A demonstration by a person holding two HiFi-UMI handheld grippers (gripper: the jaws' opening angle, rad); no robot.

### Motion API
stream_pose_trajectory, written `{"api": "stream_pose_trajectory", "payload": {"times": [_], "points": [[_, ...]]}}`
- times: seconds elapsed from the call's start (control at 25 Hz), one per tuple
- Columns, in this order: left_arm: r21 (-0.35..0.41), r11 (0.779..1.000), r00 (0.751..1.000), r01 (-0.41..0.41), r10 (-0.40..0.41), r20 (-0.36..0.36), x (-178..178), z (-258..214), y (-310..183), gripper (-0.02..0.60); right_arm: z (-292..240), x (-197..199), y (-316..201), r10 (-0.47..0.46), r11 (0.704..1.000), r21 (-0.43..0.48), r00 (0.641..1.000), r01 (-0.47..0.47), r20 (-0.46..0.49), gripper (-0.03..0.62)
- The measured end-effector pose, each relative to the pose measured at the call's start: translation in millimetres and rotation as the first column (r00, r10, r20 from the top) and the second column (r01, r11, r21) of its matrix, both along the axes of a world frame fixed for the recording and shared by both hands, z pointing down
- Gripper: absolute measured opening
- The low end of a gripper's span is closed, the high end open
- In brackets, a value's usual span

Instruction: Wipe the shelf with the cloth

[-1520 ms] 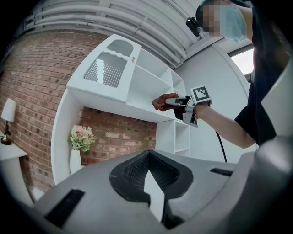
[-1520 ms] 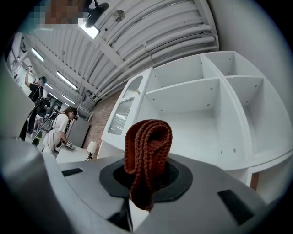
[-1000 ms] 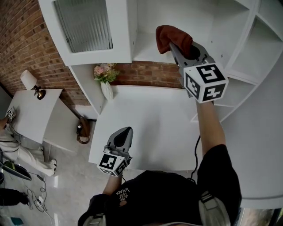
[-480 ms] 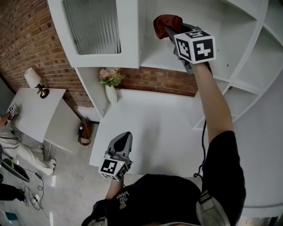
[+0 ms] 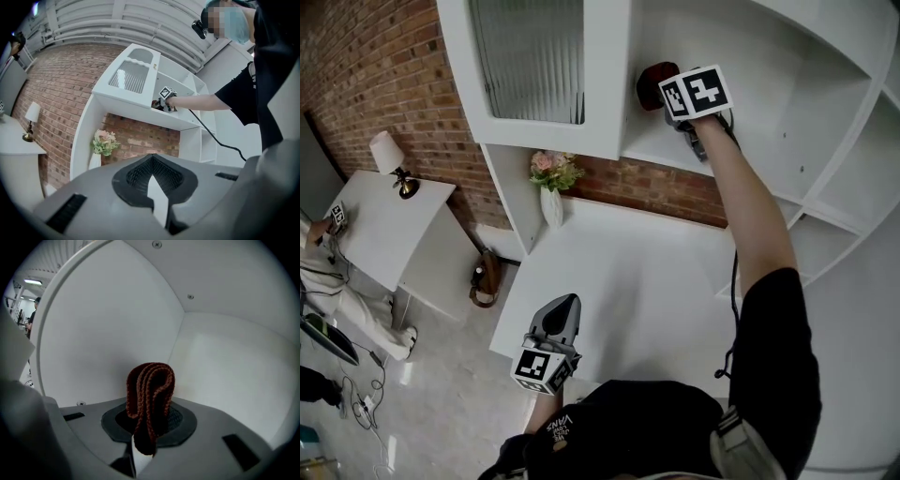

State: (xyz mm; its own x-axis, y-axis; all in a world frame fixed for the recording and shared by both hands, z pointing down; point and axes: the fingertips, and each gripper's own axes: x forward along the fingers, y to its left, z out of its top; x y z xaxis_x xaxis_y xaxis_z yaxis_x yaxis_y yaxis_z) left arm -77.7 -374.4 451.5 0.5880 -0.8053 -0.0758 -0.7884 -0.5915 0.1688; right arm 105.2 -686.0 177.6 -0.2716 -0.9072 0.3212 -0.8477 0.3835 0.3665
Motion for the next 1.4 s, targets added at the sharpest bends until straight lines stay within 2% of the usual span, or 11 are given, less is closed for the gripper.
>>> {"api": "stream_pose_trajectory", "payload": {"times": [0.2, 0.52, 0.92, 1.04, 1.16, 1.32, 1.4], "points": [[-0.013, 1.000, 1.000, 0.021, -0.021, -0.002, -5.1, 1.9, 0.1, 0.005, 27.8, -3.6, -20.2, 0.009, 0.995, -0.104, 1.000, -0.012, -0.023, 0.069], [-0.023, 0.999, 1.000, 0.029, -0.029, -0.009, -9.5, 8.4, -1.3, 0.005, 39.2, 4.1, -28.5, 0.029, 0.987, -0.151, 0.990, -0.050, -0.135, 0.069], [-0.013, 0.999, 0.999, -0.047, 0.047, -0.014, 7.1, 6.4, -1.7, 0.005, 42.2, 70.9, -11.0, 0.142, 0.971, -0.153, 0.955, -0.186, -0.260, 0.069], [-0.010, 0.997, 0.997, -0.081, 0.081, -0.018, 16.0, 8.0, -1.5, 0.005, 41.9, 98.7, 0.4, 0.178, 0.959, -0.151, 0.922, -0.242, -0.344, 0.069], [-0.012, 0.993, 0.993, -0.114, 0.114, -0.025, 24.7, 9.4, -0.3, 0.005, 41.7, 129.3, 12.8, 0.213, 0.939, -0.154, 0.873, -0.307, -0.439, 0.069], [-0.015, 0.990, 0.989, -0.144, 0.143, -0.030, 34.2, 11.7, 0.2, 0.005, 38.7, 169.9, 28.8, 0.257, 0.907, -0.141, 0.785, -0.398, -0.564, 0.069], [-0.012, 0.988, 0.987, -0.156, 0.155, -0.029, 38.3, 11.1, 0.4, 0.005, 38.5, 187.3, 38.1, 0.265, 0.888, -0.135, 0.729, -0.440, -0.631, 0.069]]}}
